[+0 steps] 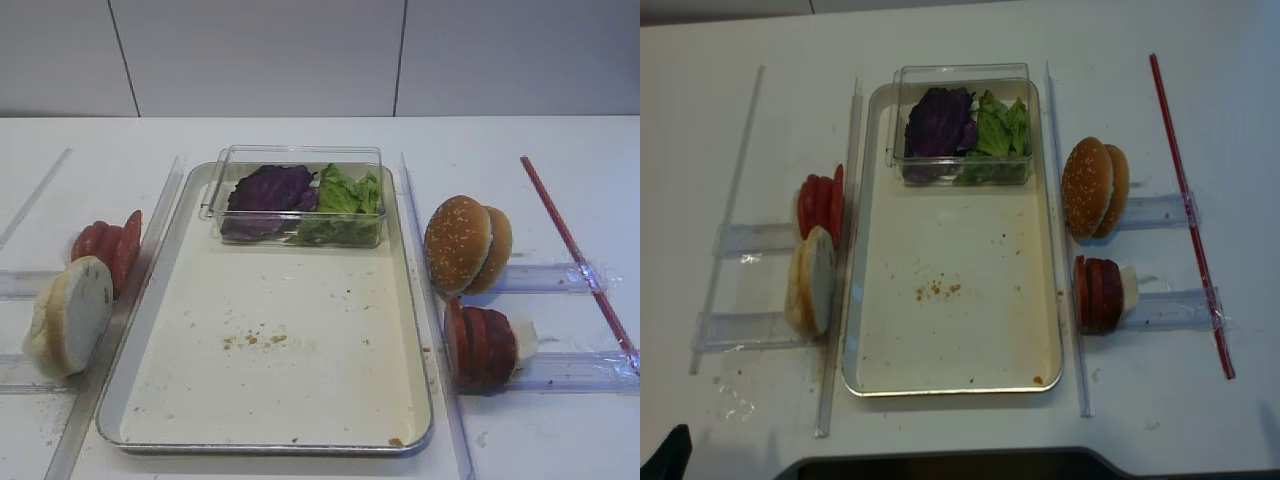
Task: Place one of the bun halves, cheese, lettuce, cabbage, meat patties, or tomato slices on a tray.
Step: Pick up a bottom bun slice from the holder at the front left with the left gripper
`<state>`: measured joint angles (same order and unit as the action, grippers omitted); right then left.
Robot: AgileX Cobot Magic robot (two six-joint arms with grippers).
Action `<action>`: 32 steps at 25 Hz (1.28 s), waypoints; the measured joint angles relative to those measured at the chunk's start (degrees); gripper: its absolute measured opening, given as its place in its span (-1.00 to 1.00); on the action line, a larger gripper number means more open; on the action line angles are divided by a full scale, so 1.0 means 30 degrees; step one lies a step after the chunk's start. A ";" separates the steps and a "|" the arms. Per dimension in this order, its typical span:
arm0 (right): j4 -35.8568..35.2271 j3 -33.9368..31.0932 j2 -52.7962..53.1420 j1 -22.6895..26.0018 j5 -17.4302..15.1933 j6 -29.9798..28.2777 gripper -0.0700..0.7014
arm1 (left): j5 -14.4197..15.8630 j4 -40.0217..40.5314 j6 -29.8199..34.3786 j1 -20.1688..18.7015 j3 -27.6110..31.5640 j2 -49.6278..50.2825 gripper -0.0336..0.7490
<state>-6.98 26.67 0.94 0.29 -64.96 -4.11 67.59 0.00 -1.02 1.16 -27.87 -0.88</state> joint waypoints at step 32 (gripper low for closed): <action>0.0000 0.0000 0.0000 0.0000 0.0000 0.0039 0.36 | 0.0000 0.0000 0.0000 0.0000 0.0000 0.0000 0.34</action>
<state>-6.98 26.67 0.94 0.29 -64.96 -3.99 67.59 0.00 -1.02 1.16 -27.87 -0.88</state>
